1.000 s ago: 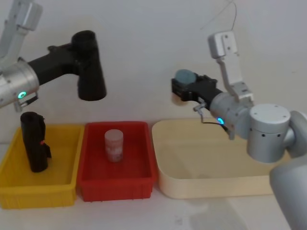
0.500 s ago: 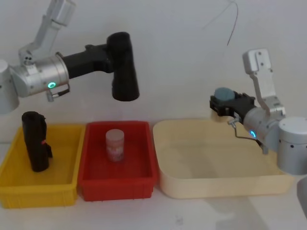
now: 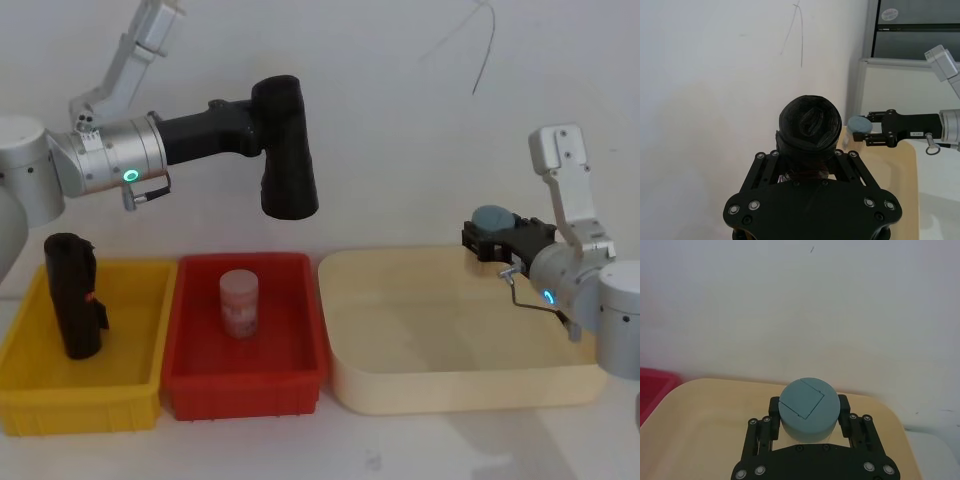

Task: Pick up the garbage bag with the one hand and transfer it to the other hand.

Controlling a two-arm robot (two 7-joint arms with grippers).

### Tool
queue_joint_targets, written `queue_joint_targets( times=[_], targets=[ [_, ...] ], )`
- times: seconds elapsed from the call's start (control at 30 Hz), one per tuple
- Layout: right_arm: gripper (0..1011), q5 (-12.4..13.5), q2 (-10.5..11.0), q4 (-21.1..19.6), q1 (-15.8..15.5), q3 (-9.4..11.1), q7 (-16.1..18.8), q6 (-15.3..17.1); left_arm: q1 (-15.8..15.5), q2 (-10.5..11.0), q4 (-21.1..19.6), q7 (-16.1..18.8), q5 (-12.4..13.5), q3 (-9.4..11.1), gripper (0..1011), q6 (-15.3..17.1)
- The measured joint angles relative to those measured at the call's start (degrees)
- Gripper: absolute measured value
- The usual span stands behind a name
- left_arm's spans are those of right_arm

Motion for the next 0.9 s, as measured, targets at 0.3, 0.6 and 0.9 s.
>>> queue_joint_targets(
  times=[0.3,0.6,0.9],
  targets=[
    [867,-0.08,-0.07,0.04,-0.24,0.64,-0.26,-0.01,-2.05,-1.33,4.4,-2.04,-0.53,0.61,394,-1.39],
    [1001,-0.11,-0.13,-0.19,-0.5,0.9,-0.11,-0.01,-3.07,-1.96,6.5,-3.04,-0.77,0.91,394,-2.08],
    [1001,1.04,0.14,-2.12,-1.49,0.68,3.29,-0.23,-3.52,-2.26,7.48,-3.5,-0.88,1.05,394,-2.37]
  ],
)
